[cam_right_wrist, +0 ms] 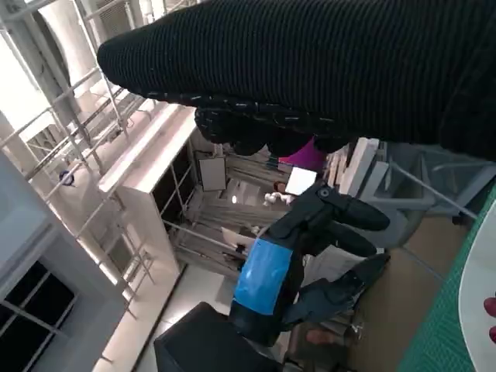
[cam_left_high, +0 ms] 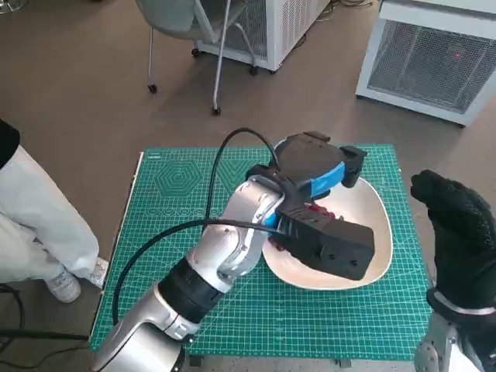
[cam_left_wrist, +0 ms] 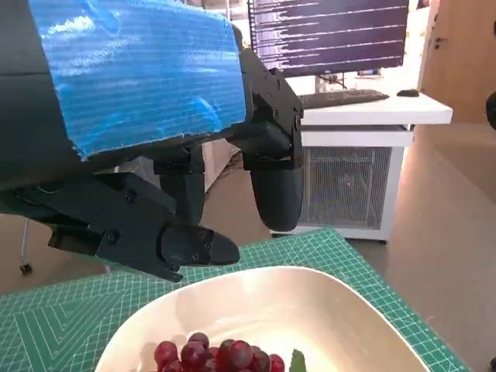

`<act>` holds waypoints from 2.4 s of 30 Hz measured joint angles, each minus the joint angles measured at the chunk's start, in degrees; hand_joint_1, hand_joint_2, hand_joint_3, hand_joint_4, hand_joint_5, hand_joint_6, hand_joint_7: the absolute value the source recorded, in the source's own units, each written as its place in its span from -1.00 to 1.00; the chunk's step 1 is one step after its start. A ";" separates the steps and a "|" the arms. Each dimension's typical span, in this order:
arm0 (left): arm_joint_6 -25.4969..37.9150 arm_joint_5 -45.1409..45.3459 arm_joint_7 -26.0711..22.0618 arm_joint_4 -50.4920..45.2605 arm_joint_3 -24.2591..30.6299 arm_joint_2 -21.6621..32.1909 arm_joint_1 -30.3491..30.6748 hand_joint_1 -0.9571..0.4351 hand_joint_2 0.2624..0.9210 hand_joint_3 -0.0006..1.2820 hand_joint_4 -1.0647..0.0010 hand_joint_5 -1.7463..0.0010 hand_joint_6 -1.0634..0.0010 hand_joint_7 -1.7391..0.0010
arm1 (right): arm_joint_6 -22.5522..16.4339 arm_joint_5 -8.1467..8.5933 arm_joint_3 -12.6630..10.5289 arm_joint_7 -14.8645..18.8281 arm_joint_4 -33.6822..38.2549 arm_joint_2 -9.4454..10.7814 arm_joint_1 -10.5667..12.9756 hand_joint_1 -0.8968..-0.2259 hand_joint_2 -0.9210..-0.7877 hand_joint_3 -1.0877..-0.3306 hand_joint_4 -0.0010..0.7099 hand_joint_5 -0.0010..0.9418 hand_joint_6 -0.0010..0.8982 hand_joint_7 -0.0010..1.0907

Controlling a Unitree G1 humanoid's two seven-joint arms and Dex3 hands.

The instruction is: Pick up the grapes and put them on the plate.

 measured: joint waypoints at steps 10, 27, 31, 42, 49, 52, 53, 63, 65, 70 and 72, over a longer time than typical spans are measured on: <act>-1.40 -4.60 -0.23 -4.87 3.58 2.57 2.21 0.65 0.92 -0.67 -0.06 -0.52 0.03 0.06 | 0.00 -0.01 0.60 0.04 -0.04 0.34 0.13 0.29 -1.00 0.46 0.81 -1.00 -0.16 0.03; -33.77 -35.31 6.46 5.24 25.88 7.44 15.20 -0.50 1.00 -0.57 0.10 0.97 -0.14 0.97 | -0.07 -0.90 1.44 -0.71 -0.33 1.23 0.76 0.30 -1.00 0.45 0.82 -0.99 -0.17 0.05; -35.70 -41.11 3.96 7.07 28.30 7.14 16.10 -0.54 1.00 -0.42 0.31 0.99 0.08 0.99 | -0.05 -1.23 1.63 -0.85 -0.45 1.45 0.63 0.29 -1.00 0.45 0.83 -0.99 -0.17 0.06; -33.25 -66.73 -12.57 3.72 37.09 3.36 24.37 -0.58 1.00 -0.36 0.50 1.00 0.25 1.00 | 0.39 -1.26 1.99 -0.85 -1.29 1.46 -0.45 0.29 -1.00 0.46 0.83 -0.99 -0.17 0.06; -31.52 -76.41 -18.60 -3.32 41.13 1.95 34.01 -0.56 1.00 -0.35 0.50 0.99 0.28 1.00 | 2.01 -1.24 2.43 -0.85 -1.61 1.23 -0.42 0.29 -1.00 0.47 0.84 -0.99 -0.17 0.07; -30.83 -77.04 -19.14 -5.38 41.63 1.98 36.44 -0.55 1.00 -0.34 0.51 1.00 0.29 1.00 | 2.17 -1.21 2.45 -0.82 -1.68 1.06 -0.43 0.29 -1.00 0.47 0.84 -0.99 -0.17 0.07; -30.72 -77.17 -19.30 -6.02 41.76 1.99 37.02 -0.55 1.00 -0.34 0.52 1.00 0.29 1.00 | 2.21 -1.18 2.47 -0.81 -1.68 1.04 -0.44 0.29 -1.00 0.47 0.84 -0.99 -0.17 0.07; -29.37 -78.30 -19.54 -9.65 42.36 1.21 38.45 -0.51 1.00 -0.35 0.52 1.00 0.26 0.99 | 2.44 -1.04 2.54 -0.75 -1.61 1.04 -0.44 0.30 -1.00 0.46 0.83 -0.99 -0.18 0.08; -29.01 -78.45 -19.39 -10.33 42.27 0.76 38.64 -0.50 1.00 -0.35 0.52 1.00 0.26 0.99 | 2.58 -1.02 2.60 -0.75 -1.64 1.04 -0.43 0.30 -1.00 0.46 0.83 -0.99 -0.18 0.08; -28.81 -78.39 -19.21 -11.47 42.02 -0.01 39.28 -0.49 1.00 -0.37 0.52 1.00 0.25 0.98 | 3.05 -0.95 2.68 -0.74 -1.65 1.03 -0.43 0.30 -1.00 0.46 0.83 -0.99 -0.18 0.08; -28.81 -78.33 -19.21 -11.50 42.02 -0.03 39.38 -0.49 1.00 -0.37 0.51 0.99 0.25 0.98 | 3.16 -0.93 2.67 -0.74 -1.66 0.98 -0.43 0.30 -1.00 0.46 0.83 -0.99 -0.18 0.08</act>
